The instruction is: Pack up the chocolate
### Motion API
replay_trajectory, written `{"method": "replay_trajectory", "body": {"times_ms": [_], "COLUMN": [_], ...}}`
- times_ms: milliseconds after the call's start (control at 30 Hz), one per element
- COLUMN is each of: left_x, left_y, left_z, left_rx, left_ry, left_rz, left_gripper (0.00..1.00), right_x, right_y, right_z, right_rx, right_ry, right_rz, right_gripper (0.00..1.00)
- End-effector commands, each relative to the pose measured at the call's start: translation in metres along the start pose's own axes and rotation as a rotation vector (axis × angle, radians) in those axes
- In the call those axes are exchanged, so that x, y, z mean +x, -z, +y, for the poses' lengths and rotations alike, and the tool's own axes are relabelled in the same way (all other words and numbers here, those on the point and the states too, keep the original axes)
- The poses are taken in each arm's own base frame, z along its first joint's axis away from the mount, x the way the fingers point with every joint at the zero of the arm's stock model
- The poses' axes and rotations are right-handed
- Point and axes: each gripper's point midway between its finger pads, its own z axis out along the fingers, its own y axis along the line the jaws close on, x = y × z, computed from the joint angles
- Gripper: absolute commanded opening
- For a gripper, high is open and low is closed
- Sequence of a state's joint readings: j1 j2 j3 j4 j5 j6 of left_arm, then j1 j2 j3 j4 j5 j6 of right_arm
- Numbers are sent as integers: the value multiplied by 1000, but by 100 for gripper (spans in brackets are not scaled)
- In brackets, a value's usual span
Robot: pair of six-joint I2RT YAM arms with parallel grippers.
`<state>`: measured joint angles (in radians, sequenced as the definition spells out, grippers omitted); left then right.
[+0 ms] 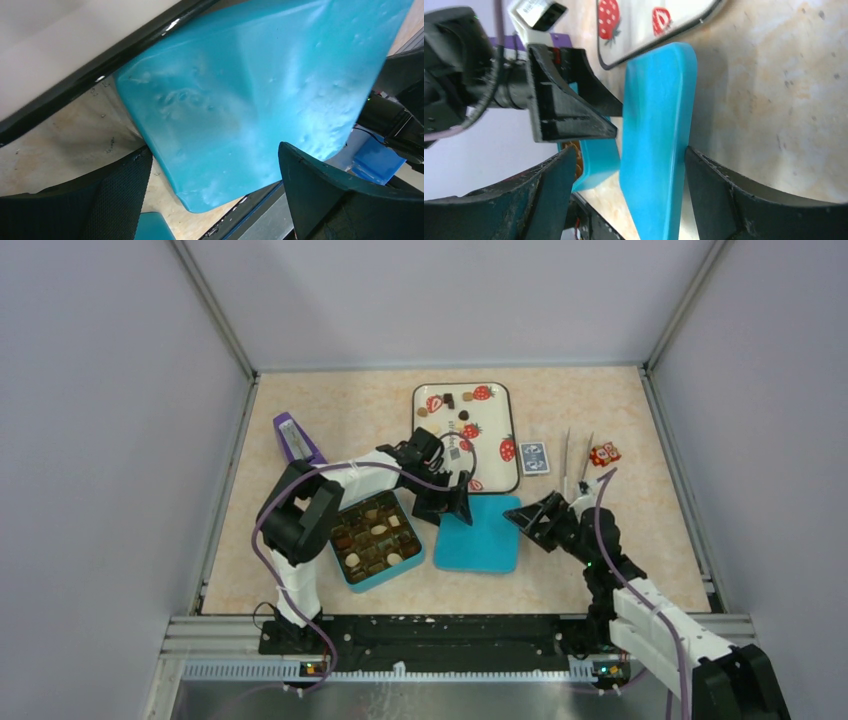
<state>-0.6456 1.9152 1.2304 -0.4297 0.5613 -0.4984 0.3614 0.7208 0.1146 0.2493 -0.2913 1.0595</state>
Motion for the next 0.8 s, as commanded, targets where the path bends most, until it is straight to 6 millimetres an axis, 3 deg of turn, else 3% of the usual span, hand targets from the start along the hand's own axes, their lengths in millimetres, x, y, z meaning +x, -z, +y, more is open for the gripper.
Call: {"method": "replay_trajectory", "body": {"times_ms": [0,167,400,533,767], "left_x": [18,10,6,2,-3], "left_y": [-26,-18,-14,-11,2], "left_z": [-35,-50,-58,-57,-55], "left_rx": [181,243,288,277,255], "left_ry": [-68,-99,-110,-110,-119], "left_rz": [79,40,26,9,-22], "left_gripper": [99,99,99,99,99], "right_x": [3,5,11,9,3], "right_y": [15,10,6,1,9], "right_z": [105,111,93,66,41], "right_rx": [-386,-395,-325,-146,39], "right_ry": [21,28,1,35,153], "right_rz": [118,166,183,176,175], "right_gripper": [76,74,66,49,33]}}
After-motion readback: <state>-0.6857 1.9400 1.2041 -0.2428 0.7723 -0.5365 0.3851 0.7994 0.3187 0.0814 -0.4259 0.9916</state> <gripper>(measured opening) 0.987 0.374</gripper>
